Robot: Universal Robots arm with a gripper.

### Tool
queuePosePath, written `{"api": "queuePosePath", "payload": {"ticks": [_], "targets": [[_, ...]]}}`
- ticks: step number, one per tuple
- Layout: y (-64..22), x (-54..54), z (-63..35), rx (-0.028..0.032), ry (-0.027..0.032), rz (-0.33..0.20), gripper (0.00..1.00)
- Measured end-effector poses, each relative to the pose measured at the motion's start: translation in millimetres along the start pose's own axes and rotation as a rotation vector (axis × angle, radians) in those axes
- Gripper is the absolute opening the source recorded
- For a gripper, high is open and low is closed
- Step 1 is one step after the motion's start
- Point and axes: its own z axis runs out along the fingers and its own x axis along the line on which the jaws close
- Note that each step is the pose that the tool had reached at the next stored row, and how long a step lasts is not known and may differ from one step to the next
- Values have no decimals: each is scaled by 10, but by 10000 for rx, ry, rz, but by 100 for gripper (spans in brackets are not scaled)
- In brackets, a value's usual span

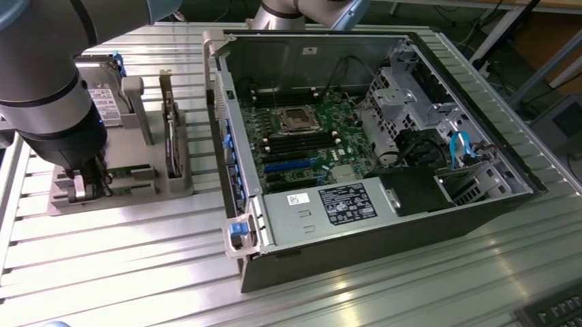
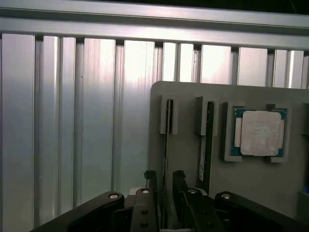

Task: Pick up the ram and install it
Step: 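Pick up the ram and move it above insertion slot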

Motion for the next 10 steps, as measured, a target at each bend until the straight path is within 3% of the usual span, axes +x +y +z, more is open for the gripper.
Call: {"api": "queuePosePath", "payload": {"ticks": [2, 5, 10], "targets": [[0, 0, 0, 0, -2, 0, 27], [0, 0, 1, 4, -58, 1, 27], [0, 0, 0, 3, -61, 1, 27]]}}
